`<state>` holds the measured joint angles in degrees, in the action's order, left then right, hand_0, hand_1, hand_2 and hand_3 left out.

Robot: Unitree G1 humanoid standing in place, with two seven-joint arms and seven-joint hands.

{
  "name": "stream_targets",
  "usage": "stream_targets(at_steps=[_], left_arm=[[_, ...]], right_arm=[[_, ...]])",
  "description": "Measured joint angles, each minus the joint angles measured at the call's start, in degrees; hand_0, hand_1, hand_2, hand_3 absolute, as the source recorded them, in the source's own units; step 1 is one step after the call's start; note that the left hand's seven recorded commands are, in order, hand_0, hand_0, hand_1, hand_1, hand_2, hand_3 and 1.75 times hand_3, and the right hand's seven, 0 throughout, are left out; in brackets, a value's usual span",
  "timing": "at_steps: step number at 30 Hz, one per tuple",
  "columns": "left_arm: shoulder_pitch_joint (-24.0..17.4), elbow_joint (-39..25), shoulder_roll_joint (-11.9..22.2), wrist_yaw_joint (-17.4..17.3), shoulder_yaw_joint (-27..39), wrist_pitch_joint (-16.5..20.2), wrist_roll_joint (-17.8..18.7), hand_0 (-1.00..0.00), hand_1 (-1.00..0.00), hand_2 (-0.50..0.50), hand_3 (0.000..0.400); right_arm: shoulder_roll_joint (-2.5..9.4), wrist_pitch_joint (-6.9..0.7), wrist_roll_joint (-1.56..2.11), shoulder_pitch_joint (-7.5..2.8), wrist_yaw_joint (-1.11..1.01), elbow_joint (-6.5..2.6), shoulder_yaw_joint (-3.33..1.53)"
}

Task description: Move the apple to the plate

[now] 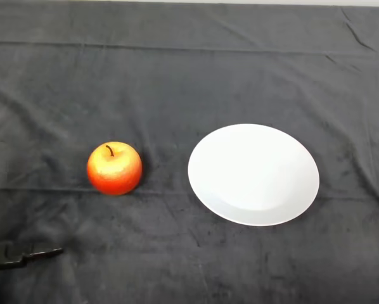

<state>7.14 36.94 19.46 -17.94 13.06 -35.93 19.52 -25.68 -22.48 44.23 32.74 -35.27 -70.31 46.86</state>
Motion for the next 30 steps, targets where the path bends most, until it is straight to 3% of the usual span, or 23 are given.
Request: stream_targets(at_steps=[2,7,18,30], left_arm=[[1.9,2.2,0.0,0.3,-1.2,0.4,-1.0,0.0,0.0,0.0,0.0],[6.3,4.8,-0.2,2.8,-3.7,1.6,-3.9,0.0,0.0,0.0,0.0],[15.0,12.9,-2.1,5.1,-10.4,3.2,-7.0,0.0,0.0,0.0,0.0],[21.6,21.9,-4.4,6.7,-14.3,3.2,-8.6,0.0,0.0,0.0,0.0]], right_arm=[[0.0,0.0,0.0,0.0,0.13,0.09,-0.17],[0.0,0.0,0.01,0.0,0.17,0.34,-0.57],[0.02,0.0,0.02,0.0,0.2,0.48,-0.57],[0.02,0.0,0.03,0.0,0.22,0.61,-0.57]])
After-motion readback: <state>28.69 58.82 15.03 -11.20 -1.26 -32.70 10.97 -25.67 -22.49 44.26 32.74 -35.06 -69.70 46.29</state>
